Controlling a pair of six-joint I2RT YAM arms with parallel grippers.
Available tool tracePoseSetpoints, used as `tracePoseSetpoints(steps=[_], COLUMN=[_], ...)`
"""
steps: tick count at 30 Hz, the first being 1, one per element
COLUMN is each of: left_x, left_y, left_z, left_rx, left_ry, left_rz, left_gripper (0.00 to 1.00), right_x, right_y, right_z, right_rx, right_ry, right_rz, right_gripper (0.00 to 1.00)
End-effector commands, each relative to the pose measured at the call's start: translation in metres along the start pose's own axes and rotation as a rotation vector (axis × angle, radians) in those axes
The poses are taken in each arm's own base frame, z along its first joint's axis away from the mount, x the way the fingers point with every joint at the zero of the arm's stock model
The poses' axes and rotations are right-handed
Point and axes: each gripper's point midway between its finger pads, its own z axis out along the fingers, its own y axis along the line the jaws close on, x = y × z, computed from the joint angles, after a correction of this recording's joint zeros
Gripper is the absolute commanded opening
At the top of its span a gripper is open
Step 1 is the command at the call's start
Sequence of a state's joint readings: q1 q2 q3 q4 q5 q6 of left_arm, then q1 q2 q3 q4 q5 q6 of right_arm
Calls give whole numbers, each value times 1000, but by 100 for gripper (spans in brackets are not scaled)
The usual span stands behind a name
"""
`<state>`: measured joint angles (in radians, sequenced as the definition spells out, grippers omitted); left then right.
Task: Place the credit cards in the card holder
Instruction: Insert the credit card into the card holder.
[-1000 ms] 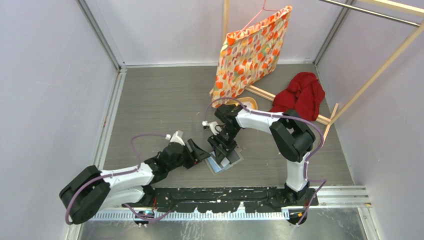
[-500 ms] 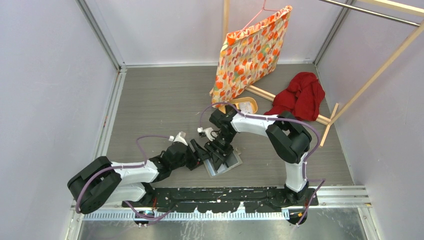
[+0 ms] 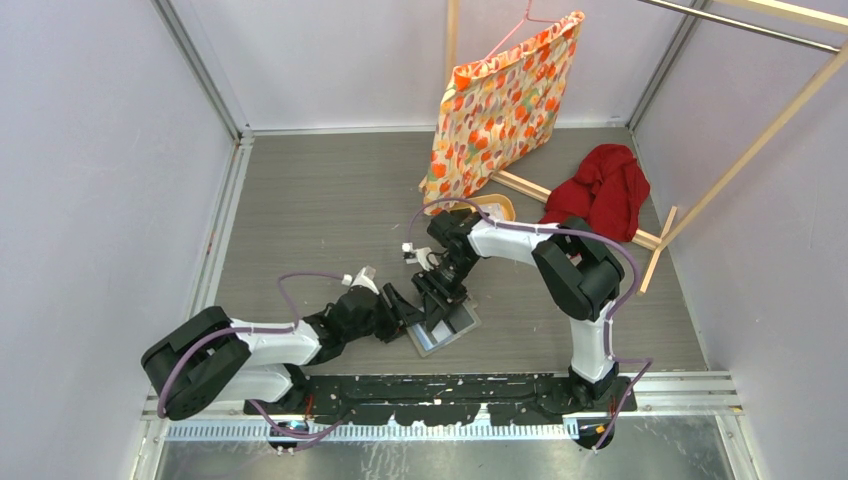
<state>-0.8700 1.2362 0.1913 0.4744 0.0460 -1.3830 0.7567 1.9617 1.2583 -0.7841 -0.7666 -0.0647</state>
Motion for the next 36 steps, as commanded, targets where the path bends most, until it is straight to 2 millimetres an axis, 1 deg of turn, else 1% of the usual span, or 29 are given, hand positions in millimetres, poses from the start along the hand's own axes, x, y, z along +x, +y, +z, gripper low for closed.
tracePoseSetpoints(steps=[1,5,6,7,8,9,10,11,12,16,20,23,27,29,32,34,35,36], left_x=[4,4,4,4,4,5,6,6,7,8,8,3,-3,-4,-7,-9,-11,-11], left_y=[2,-1,-2,-3,-4,-4,-4,-6,-6,-4,-2,-3,1,0,1,0,-2,-2], left_z=[2,4,4,5,6,6,7,8,9,9,4,-2,-11,-16,-20,-21,-21,-21], left_rx=[-5,9,14,18,26,30,31,41,45,53,48,30,-19,-31,-76,-109,-125,-138], left_ry=[12,9,9,9,11,14,17,21,23,29,23,2,-22,-24,-19,-13,-10,-6], left_rz=[12,7,7,8,8,9,11,14,15,24,40,58,88,97,104,117,125,127], left_gripper=[50,41,37,30,20,16,7,3,1,0,0,0,0,0,0,0,0,0], right_x=[-4,-3,-3,-3,-2,-3,-2,-3,-3,-5,-11,-11,-12,-12,-18,-21,-21,-21], right_y=[11,10,10,9,9,9,9,9,8,7,3,0,6,10,10,5,2,-1], right_z=[1,2,2,2,2,2,2,2,1,-4,-21,-30,-42,-46,-56,-61,-60,-58], right_rx=[-71,-71,-72,-71,-70,-68,-67,-64,-60,-31,33,73,80,71,78,76,75,72], right_ry=[-12,-7,-4,-5,-3,-4,-4,-6,-5,-14,-54,-61,-83,-93,-125,-153,-160,-159], right_rz=[14,22,23,25,25,25,24,21,19,-10,-67,-104,-155,-175,-178,-140,-127,-114], right_gripper=[58,58,58,57,58,58,58,58,58,59,62,63,62,60,53,39,33,29])
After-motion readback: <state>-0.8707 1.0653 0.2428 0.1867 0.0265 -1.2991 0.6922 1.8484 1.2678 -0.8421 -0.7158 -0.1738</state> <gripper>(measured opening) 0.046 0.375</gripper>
